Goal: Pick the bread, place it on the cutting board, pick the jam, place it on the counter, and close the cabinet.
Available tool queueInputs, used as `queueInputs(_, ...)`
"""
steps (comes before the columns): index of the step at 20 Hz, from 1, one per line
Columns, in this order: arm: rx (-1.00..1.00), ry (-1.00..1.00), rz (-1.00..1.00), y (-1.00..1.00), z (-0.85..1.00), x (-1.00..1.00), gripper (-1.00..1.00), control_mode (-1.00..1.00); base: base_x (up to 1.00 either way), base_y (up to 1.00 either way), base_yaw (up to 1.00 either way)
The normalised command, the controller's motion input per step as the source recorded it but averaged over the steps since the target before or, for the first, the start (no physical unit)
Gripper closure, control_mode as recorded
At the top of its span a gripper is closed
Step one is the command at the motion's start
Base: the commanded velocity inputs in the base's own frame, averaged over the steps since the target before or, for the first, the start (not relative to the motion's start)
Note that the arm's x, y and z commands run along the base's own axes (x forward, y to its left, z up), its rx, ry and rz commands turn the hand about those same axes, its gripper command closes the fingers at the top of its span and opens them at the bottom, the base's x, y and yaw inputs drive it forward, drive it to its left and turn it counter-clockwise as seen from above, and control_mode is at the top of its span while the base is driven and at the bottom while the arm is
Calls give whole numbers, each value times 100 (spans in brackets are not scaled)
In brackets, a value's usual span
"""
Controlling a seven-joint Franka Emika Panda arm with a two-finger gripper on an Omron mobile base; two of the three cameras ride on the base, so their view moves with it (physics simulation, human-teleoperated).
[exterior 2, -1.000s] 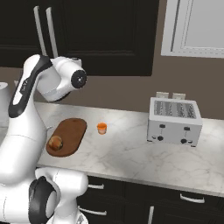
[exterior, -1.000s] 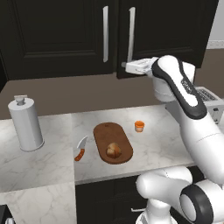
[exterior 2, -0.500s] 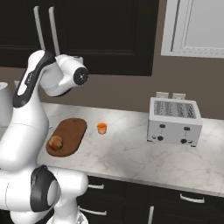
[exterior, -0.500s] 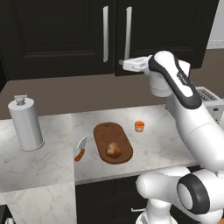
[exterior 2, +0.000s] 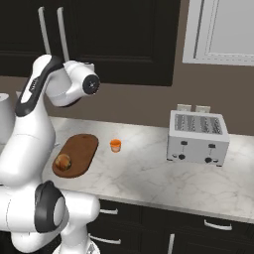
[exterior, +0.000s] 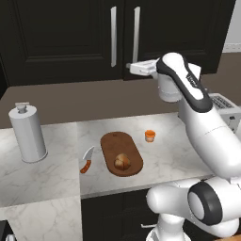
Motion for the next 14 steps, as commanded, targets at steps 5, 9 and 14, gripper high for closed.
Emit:
queueInputs(5, 0, 0, -2, 6, 0, 11, -100, -100, 0, 0, 0)
queueInputs(9, 0, 0, -2, 4, 0, 18, -100, -100, 0, 0, 0)
queueInputs(14, 0, 0, -2, 4, 0, 20, -100, -100, 0, 0, 0)
